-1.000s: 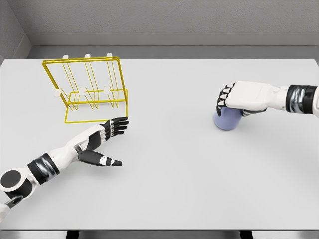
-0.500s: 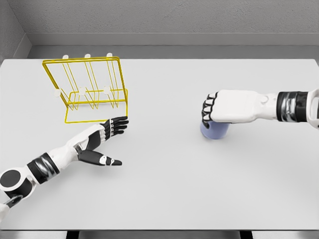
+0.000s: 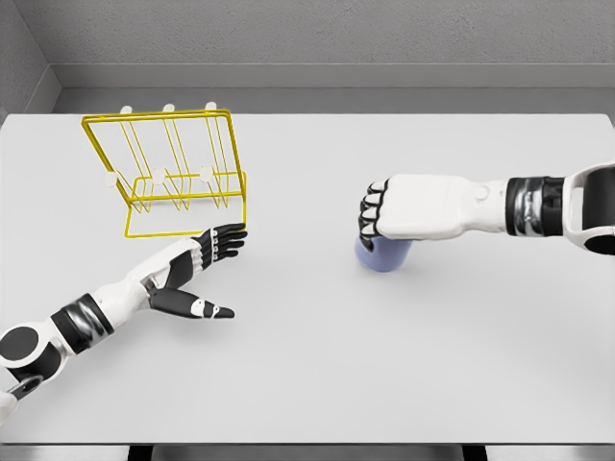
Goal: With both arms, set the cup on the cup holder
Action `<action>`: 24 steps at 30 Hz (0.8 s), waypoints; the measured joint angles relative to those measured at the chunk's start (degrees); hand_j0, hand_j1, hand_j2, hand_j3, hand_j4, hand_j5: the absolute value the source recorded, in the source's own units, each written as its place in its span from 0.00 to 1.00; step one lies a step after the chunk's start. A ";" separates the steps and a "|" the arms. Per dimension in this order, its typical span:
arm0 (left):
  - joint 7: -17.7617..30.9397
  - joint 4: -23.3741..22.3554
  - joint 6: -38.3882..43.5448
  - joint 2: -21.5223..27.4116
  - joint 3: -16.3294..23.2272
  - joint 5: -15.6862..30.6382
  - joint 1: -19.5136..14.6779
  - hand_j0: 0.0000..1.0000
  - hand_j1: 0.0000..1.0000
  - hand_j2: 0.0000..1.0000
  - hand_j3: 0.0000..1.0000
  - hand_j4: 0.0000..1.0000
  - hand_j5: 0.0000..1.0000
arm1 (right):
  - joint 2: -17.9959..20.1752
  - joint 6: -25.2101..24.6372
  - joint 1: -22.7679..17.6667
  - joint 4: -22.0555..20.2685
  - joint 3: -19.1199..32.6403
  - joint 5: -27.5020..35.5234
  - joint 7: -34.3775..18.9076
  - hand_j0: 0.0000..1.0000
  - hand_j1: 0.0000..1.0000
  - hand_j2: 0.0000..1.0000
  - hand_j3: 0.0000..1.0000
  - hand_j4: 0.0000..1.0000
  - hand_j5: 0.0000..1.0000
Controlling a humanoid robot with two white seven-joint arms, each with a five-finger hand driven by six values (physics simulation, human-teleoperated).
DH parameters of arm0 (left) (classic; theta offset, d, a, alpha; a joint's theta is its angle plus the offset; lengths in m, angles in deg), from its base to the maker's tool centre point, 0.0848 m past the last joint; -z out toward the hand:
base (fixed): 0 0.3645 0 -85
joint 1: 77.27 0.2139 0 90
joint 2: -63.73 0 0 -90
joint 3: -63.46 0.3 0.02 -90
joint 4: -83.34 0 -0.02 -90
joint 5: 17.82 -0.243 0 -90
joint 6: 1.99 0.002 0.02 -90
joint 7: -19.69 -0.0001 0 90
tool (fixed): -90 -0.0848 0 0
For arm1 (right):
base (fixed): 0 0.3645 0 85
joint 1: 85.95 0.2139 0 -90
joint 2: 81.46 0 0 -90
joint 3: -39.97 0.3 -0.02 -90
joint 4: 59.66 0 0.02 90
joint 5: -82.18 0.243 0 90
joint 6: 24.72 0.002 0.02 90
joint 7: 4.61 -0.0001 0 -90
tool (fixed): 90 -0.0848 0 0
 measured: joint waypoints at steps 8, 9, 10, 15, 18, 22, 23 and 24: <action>0.00 -0.03 -0.05 -0.13 0.00 -0.08 -0.09 1.00 1.00 1.00 1.00 1.00 1.00 | -3.48 0.00 -0.26 -0.06 -0.34 0.12 -0.05 0.50 0.50 0.50 0.50 0.50 0.50; 0.00 -0.04 -0.05 -0.14 0.00 -0.08 -0.09 1.00 1.00 1.00 1.00 1.00 1.00 | -3.75 -0.01 -0.35 -0.07 -0.44 0.13 -0.06 0.50 0.50 0.50 0.50 0.50 0.50; 0.00 -0.05 -0.05 -0.14 0.00 -0.09 -0.09 1.00 1.00 1.00 1.00 1.00 1.00 | -3.99 0.00 -0.35 -0.06 -0.51 0.12 -0.06 0.50 0.50 0.50 0.50 0.50 0.50; 0.00 -0.07 -0.05 -0.15 0.00 -0.10 -0.09 1.00 1.00 1.00 1.00 1.00 1.00 | -5.47 0.00 -0.79 -0.05 -1.01 0.09 -0.12 0.50 0.50 0.50 0.50 0.50 0.50; 0.00 -0.08 -0.05 -0.15 0.00 -0.17 -0.17 1.00 1.00 1.00 1.00 1.00 1.00 | -6.72 0.00 -0.79 -0.06 -1.98 0.09 -0.18 0.50 0.50 0.50 0.50 0.50 0.50; 0.00 -0.09 -0.05 -0.22 0.00 -0.44 -0.18 1.00 1.00 1.00 1.00 1.00 1.00 | -8.18 0.00 -0.70 -0.06 -3.34 0.09 -0.23 0.50 0.50 0.50 0.50 0.50 0.50; 0.00 -0.09 -0.05 -0.25 0.00 -0.52 -0.18 1.00 1.00 1.00 1.00 1.00 1.00 | -8.43 0.00 -0.79 -0.04 -3.61 0.07 -0.24 0.50 0.50 0.50 0.50 0.50 0.50; 0.00 -0.09 -0.05 -0.28 0.00 -0.63 -0.17 1.00 1.00 1.00 1.00 1.00 1.00 | -8.63 0.00 -0.79 -0.03 -3.80 0.02 -0.24 0.50 0.50 0.50 0.50 0.50 0.50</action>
